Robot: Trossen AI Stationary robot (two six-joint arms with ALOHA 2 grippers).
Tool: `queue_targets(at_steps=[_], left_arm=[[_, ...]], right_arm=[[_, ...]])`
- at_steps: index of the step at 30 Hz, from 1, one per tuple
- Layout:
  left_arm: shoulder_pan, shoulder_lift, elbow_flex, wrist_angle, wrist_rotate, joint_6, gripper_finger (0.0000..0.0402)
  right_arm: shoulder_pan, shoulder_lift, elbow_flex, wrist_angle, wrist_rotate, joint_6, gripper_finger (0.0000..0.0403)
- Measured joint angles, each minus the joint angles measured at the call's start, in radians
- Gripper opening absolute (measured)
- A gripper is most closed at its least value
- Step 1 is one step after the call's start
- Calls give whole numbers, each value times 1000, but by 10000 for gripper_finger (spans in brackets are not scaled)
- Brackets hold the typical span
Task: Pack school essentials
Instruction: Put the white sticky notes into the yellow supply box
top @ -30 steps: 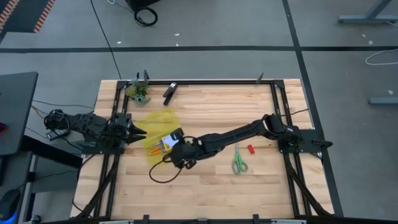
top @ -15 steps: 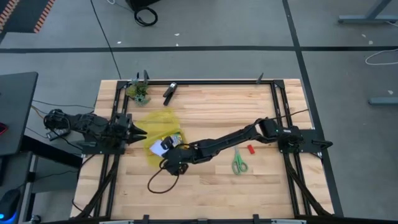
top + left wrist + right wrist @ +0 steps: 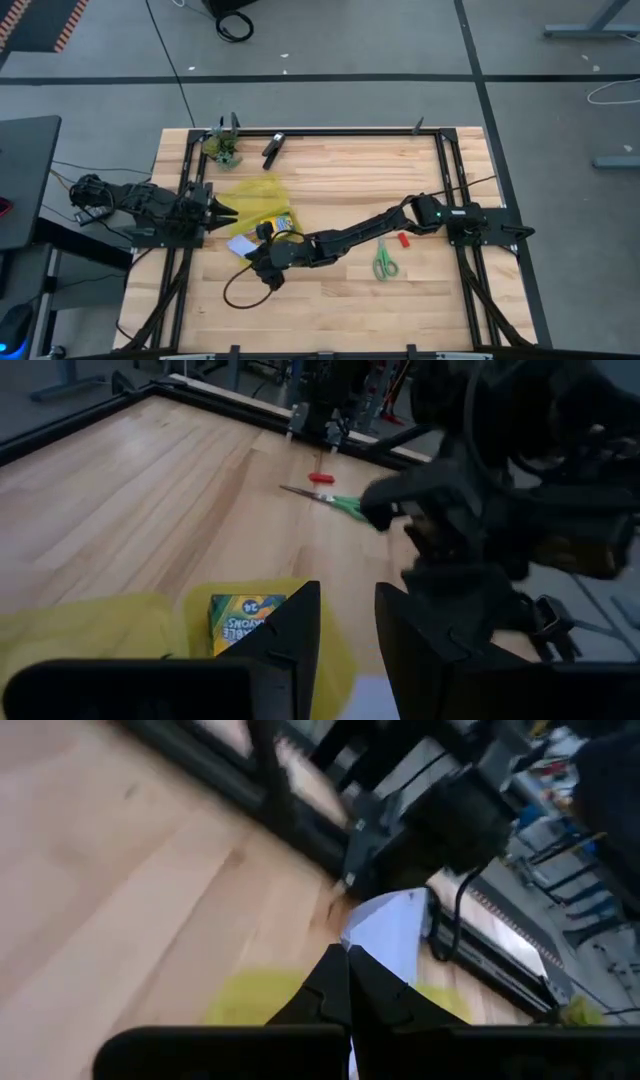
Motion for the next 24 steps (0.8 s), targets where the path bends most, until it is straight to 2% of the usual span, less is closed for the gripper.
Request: queue_targets(at_steps=[8, 11, 19, 24], left_arm=[[0, 0, 0, 3, -13, 10, 107], [0, 2, 0, 6, -14, 9, 107], [-1, 5, -1, 0, -12, -11, 107], [-1, 6, -1, -5, -12, -11, 107]], right_arm=[[12, 55, 1, 120, 129, 117, 1], [11, 62, 0, 86, 185, 129, 1], [0, 90, 0, 8, 215, 227, 1], [7, 90, 0, -44, 318, 232, 1]])
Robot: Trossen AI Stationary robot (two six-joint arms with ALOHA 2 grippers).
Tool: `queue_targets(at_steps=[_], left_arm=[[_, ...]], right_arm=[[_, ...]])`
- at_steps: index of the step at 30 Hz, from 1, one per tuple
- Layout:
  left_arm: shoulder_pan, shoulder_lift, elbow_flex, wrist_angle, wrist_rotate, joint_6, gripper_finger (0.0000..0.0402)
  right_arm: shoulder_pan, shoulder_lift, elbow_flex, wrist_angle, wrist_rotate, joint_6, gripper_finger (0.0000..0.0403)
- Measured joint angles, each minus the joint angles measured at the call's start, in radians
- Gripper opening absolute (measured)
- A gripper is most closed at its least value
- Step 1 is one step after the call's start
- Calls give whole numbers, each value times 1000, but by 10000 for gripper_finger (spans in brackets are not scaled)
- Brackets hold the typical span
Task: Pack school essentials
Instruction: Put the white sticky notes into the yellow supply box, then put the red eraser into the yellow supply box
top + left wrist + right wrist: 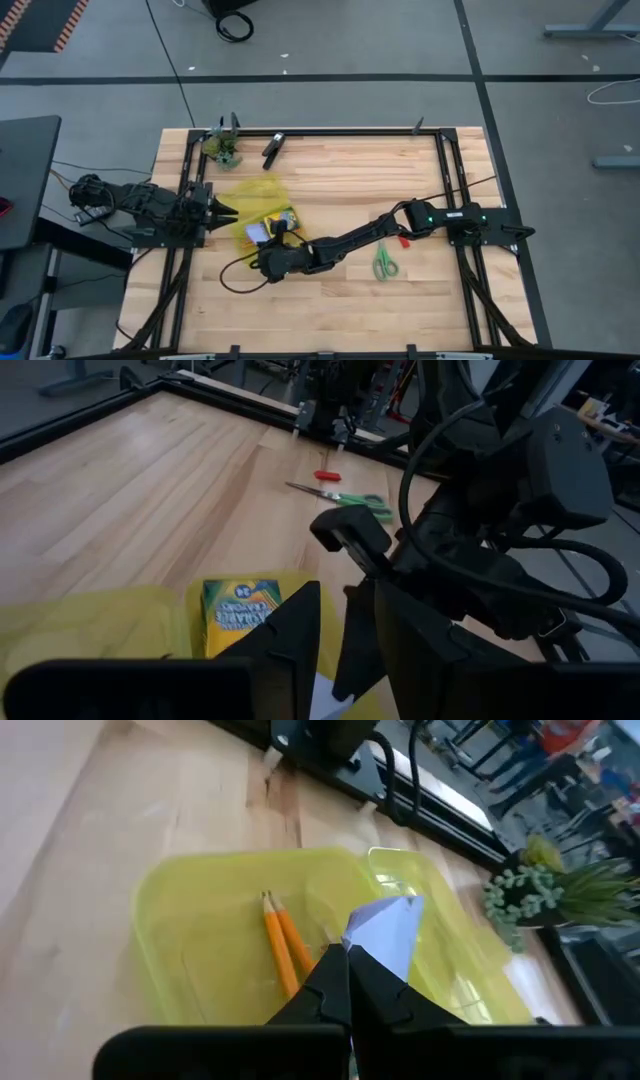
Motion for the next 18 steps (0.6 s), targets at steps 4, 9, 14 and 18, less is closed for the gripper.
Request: queue_targets(at_steps=[4, 9, 14, 18], left_arm=[[0, 0, 0, 0, 0, 0, 107], [1, 0, 0, 0, 0, 0, 107], [1, 0, 0, 0, 0, 0, 107], [1, 0, 0, 0, 0, 0, 107]], right_arm=[[2, 0, 0, 0, -41, -11, 1], [-6, 0, 0, -4, -129, -8, 21], [-20, 0, 0, -33, -218, 41, 75], [-29, -8, 0, -76, -231, 80, 127]])
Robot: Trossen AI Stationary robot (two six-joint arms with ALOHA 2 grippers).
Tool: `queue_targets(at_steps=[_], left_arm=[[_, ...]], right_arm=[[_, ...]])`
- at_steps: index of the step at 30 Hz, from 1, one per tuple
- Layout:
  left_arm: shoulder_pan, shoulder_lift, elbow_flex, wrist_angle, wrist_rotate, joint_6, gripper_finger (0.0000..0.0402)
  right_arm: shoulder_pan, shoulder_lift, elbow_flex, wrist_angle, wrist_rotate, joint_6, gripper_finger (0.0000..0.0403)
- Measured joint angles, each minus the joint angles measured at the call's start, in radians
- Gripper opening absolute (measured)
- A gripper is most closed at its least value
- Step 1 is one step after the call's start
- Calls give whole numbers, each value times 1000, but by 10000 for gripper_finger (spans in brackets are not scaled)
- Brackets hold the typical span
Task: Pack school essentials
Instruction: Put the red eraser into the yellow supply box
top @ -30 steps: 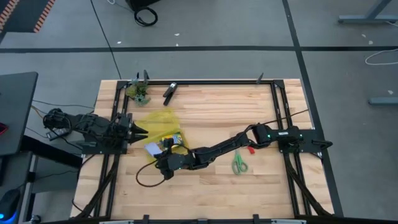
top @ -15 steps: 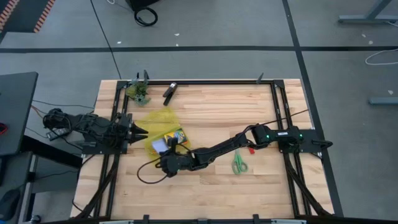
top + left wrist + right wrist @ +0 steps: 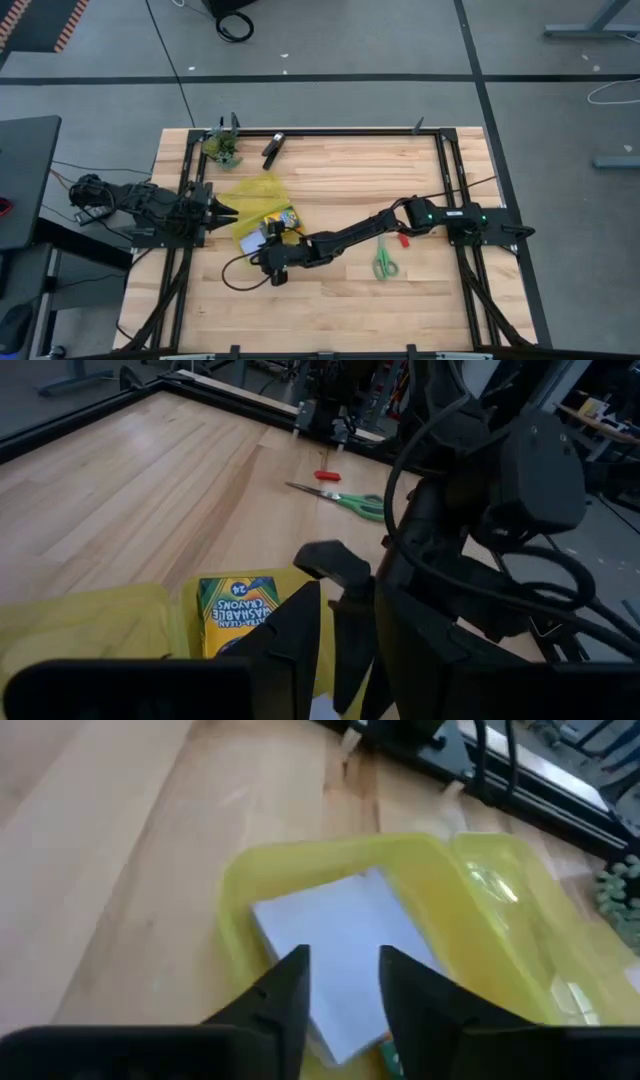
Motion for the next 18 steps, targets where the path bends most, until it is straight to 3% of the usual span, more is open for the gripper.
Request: queue_targets(at_steps=[6, 14, 18], left_arm=[[0, 0, 0, -1, 0, -2, 107], [0, 0, 0, -1, 1, 0, 107], [0, 0, 0, -1, 1, 0, 107]], right_arm=[[-8, -63, 2, -66, -15, 27, 165], [-18, -149, 0, -253, 43, 69, 161], [-20, -207, -69, -307, 50, 102, 159]])
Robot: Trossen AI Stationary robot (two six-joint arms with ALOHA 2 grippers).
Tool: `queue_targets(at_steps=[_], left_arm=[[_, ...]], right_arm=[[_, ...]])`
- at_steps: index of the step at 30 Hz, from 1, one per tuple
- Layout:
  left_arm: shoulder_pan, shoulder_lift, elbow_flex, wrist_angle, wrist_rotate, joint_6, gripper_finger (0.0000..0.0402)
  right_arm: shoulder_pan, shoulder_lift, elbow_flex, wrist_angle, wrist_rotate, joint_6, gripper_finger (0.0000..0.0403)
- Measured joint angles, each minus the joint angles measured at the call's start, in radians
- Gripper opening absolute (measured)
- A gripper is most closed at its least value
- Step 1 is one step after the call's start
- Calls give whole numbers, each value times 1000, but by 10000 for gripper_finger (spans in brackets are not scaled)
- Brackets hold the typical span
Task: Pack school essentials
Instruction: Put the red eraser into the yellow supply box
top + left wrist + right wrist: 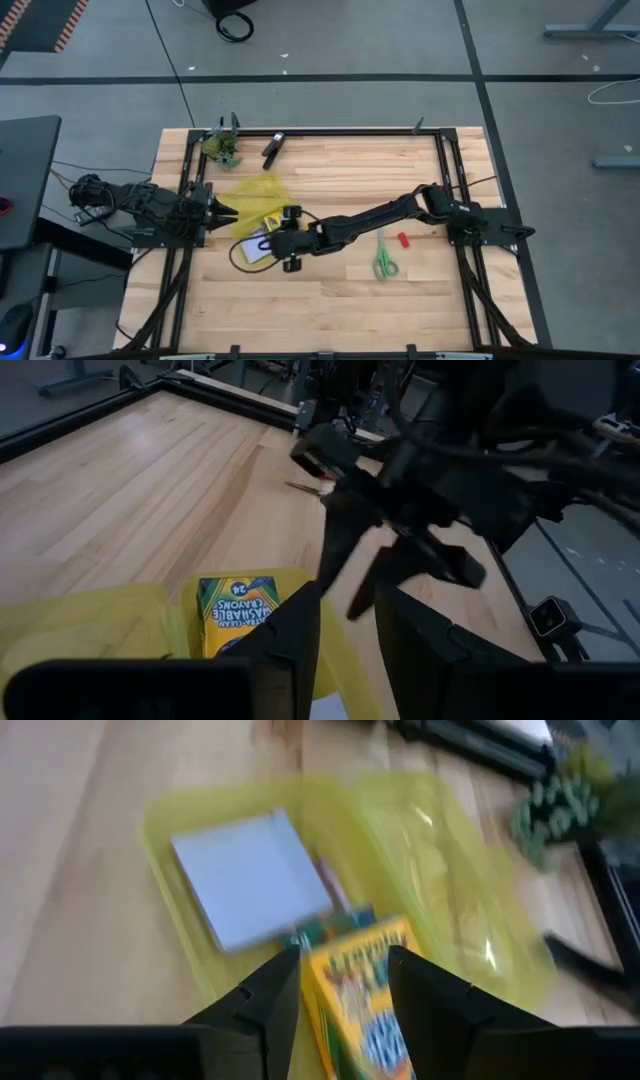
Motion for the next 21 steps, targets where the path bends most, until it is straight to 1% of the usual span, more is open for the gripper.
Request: queue_targets(at_steps=[3, 9, 16, 21], left_arm=[[0, 0, 0, 0, 0, -1, 107], [0, 0, 0, -1, 0, -5, 107], [0, 0, 0, 0, 0, -1, 107], [0, 0, 0, 2, -2, 7, 107]], right_arm=[[-4, -75, -106, -1, 11, 47, 158], [-6, -275, -371, 3, 18, 234, 158], [-6, -506, -638, -39, 12, 547, 158], [4, -633, -755, -124, -7, 736, 158]])
